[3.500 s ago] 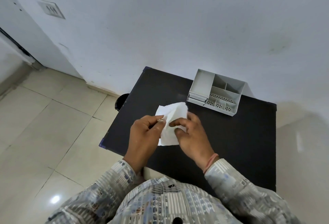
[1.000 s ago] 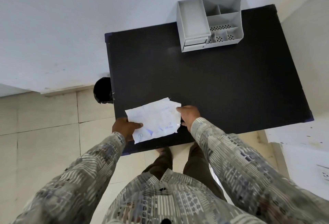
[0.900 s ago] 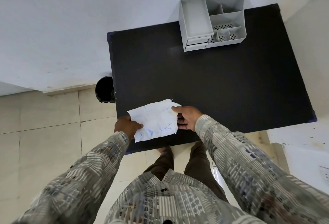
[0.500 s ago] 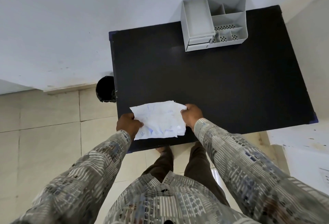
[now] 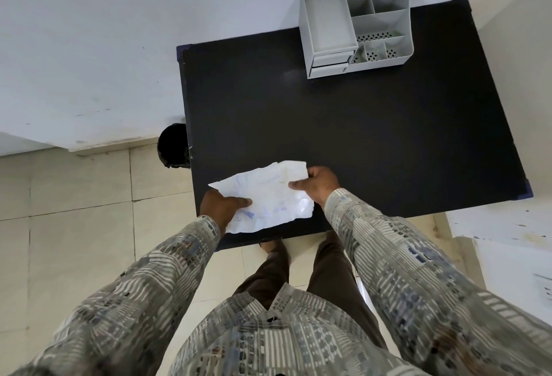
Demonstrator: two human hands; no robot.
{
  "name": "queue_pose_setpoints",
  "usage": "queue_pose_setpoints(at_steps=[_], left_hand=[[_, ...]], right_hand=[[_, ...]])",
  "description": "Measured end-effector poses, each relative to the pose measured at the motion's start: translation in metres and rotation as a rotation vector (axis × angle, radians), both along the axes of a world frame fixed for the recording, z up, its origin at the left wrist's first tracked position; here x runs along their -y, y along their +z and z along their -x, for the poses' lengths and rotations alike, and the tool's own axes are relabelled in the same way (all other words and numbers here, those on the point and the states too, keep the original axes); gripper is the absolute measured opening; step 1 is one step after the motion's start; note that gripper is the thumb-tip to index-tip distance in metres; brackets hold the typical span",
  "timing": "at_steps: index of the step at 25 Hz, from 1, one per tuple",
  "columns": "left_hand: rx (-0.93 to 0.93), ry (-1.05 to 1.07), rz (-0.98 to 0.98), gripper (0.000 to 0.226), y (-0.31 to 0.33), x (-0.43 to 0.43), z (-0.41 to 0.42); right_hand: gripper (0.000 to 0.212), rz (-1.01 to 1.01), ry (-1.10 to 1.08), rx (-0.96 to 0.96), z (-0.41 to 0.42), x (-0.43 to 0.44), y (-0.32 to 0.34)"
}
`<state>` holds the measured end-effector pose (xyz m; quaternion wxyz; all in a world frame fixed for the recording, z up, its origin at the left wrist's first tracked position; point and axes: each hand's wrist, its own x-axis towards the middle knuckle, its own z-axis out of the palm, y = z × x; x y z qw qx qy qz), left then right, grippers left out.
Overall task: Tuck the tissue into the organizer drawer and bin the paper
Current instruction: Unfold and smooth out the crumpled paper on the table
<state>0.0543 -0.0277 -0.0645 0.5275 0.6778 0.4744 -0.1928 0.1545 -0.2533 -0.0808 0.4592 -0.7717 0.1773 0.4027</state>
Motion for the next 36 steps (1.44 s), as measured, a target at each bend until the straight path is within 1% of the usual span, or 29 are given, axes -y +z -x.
queue_pose_setpoints(at_steps=[2, 3, 4, 5, 7, 8, 10, 12, 13, 14, 15, 16, 18, 19, 20, 22, 23, 26, 28, 30, 31, 33, 34, 35, 36], left_hand=[[0.02, 0.075, 0.111, 0.055, -0.001, 0.003, -0.001], [0.035, 0.089, 0.137, 0.052, 0.0, 0.004, -0.002], [0.05, 0.105, 0.146, 0.05, 0.0, 0.004, -0.003], [0.059, 0.128, 0.143, 0.049, -0.002, 0.004, -0.004], [0.046, 0.165, 0.103, 0.049, -0.006, 0.0, -0.004], [0.028, 0.162, 0.068, 0.048, -0.008, -0.003, -0.004], [0.001, 0.124, 0.004, 0.046, -0.009, -0.006, -0.004], [-0.01, 0.104, -0.082, 0.047, -0.008, -0.009, -0.004], [-0.025, 0.075, -0.148, 0.046, -0.007, -0.009, -0.005], [-0.051, 0.039, -0.223, 0.045, -0.004, -0.009, -0.008], [-0.072, 0.01, -0.279, 0.044, 0.0, -0.008, -0.011], [-0.08, -0.006, -0.288, 0.045, 0.002, -0.008, -0.012], [-0.06, -0.025, -0.19, 0.048, 0.005, -0.005, -0.014], [-0.057, -0.033, -0.147, 0.049, 0.007, -0.003, -0.015], [-0.059, -0.052, -0.153, 0.05, 0.009, -0.002, -0.014], [-0.066, -0.104, -0.286, 0.049, 0.012, -0.004, -0.014], [-0.061, -0.111, -0.343, 0.048, 0.014, -0.005, -0.014], [-0.001, -0.144, -0.317, 0.05, 0.023, -0.004, -0.019], [0.02, -0.213, -0.415, 0.049, 0.03, -0.005, -0.022], [0.036, -0.239, -0.501, 0.048, 0.034, -0.006, -0.023], [0.05, -0.225, -0.467, 0.047, 0.035, -0.007, -0.022], [0.123, -0.158, -0.262, 0.043, 0.036, -0.006, -0.02], [0.16, -0.131, -0.178, 0.043, 0.036, -0.005, -0.019], [0.176, -0.132, -0.169, 0.045, 0.035, -0.004, -0.019], [0.158, -0.171, -0.226, 0.047, 0.036, -0.004, -0.019]], right_hand=[[0.019, 0.027, 0.094, 0.041, -0.003, -0.008, 0.004], [0.025, 0.004, 0.112, 0.043, -0.003, -0.012, 0.008], [0.03, -0.057, 0.078, 0.01, -0.003, -0.015, 0.011], [0.034, -0.168, -0.018, -0.068, -0.002, -0.016, 0.015], [0.033, -0.373, -0.236, -0.283, 0.002, -0.018, 0.02], [0.031, -0.378, -0.251, -0.349, 0.005, -0.018, 0.021], [0.029, -0.3, -0.185, -0.409, 0.011, -0.019, 0.019], [0.031, -0.209, -0.238, -0.346, 0.012, -0.019, 0.016], [0.032, -0.111, -0.221, -0.256, 0.01, -0.018, 0.012], [0.034, -0.01, -0.156, -0.17, 0.01, -0.016, 0.01], [0.035, 0.041, -0.117, -0.124, 0.011, -0.016, 0.007], [0.035, 0.056, -0.102, -0.108, 0.012, -0.016, 0.006], [0.037, 0.013, -0.037, -0.135, 0.017, -0.019, 0.004], [0.036, -0.021, -0.033, -0.159, 0.019, -0.02, 0.003], [0.036, -0.045, -0.078, -0.165, 0.019, -0.02, 0.003], [0.041, -0.019, -0.199, -0.122, 0.016, -0.017, -0.001], [0.043, 0.014, -0.208, -0.101, 0.015, -0.015, -0.002], [0.033, 0.001, -0.206, -0.095, 0.014, -0.01, -0.007], [0.033, 0.002, -0.28, -0.083, 0.014, -0.012, -0.008], [0.04, 0.033, -0.306, -0.038, 0.016, -0.011, -0.006], [0.045, 0.049, -0.292, -0.025, 0.019, -0.011, -0.007], [0.05, 0.067, -0.264, -0.003, 0.026, -0.012, -0.006], [0.05, 0.062, -0.285, 0.01, 0.029, -0.012, -0.006], [0.051, 0.06, -0.304, 0.019, 0.029, -0.012, -0.006], [0.053, 0.059, -0.311, 0.02, 0.03, -0.011, -0.005]])
